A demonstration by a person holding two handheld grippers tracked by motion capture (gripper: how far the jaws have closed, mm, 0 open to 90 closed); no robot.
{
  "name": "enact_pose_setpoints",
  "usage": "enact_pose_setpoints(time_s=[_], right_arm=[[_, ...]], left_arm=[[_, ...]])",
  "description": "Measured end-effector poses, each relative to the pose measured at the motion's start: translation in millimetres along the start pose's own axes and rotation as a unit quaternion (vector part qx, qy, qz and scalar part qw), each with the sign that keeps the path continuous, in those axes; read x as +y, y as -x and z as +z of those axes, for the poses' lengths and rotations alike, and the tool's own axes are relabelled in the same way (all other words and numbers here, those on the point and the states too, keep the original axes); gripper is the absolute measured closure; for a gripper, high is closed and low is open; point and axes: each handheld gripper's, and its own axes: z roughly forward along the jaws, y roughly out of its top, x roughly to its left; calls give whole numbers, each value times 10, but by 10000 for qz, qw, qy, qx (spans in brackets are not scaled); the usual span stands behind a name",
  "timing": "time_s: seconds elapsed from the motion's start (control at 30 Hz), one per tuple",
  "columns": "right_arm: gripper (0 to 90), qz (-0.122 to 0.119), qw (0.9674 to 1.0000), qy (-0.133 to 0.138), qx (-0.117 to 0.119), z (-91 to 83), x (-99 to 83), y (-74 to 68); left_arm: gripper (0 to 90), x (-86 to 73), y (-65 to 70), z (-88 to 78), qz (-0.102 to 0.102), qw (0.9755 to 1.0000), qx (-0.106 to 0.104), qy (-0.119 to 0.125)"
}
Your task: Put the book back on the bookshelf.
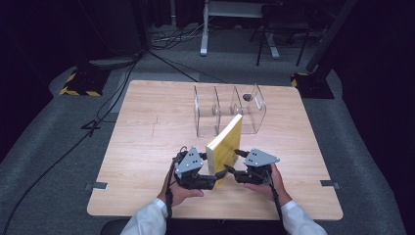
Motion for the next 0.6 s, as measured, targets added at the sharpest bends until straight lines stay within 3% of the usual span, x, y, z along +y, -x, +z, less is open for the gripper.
enact_pose_setpoints(time_s=[0.07, 0.17, 0.27, 0.3, 0.37, 0.43, 0.5, 0.57, 0.6], right_arm=[[354, 24, 10000, -26, 77, 36, -26, -15], [348, -5, 9999, -65, 118, 60, -56, -30], [345, 3, 9998, -56, 175, 49, -84, -14], [345, 29, 9998, -53, 192, 37, -90, -7], [335, 5, 9998, -33, 175, -36, -121, 54], [325, 42, 9998, 33, 193, -115, -143, 133], [312, 143, 9995, 139, 239, -189, -163, 225], [299, 226, 9991, 254, 271, -279, -188, 322], [297, 243, 9989, 290, 274, -304, -192, 348]], left_arm=[[329, -5, -19, 12, -44, 9999, 113, -13], [364, -19, -50, 23, -120, 9999, 80, 28], [600, -23, -86, 37, -161, 9998, 112, 90], [600, -23, -98, 41, -128, 9998, 50, 117], [690, -22, -98, 52, -39, 9999, -11, 101], [715, -13, -106, 52, 78, 9993, -356, 94], [730, 8, -93, 26, 288, 9985, -475, 5], [741, 6, -93, -10, 345, 9975, -616, -17], [745, -8, -113, -61, 404, 9958, -824, -47]])
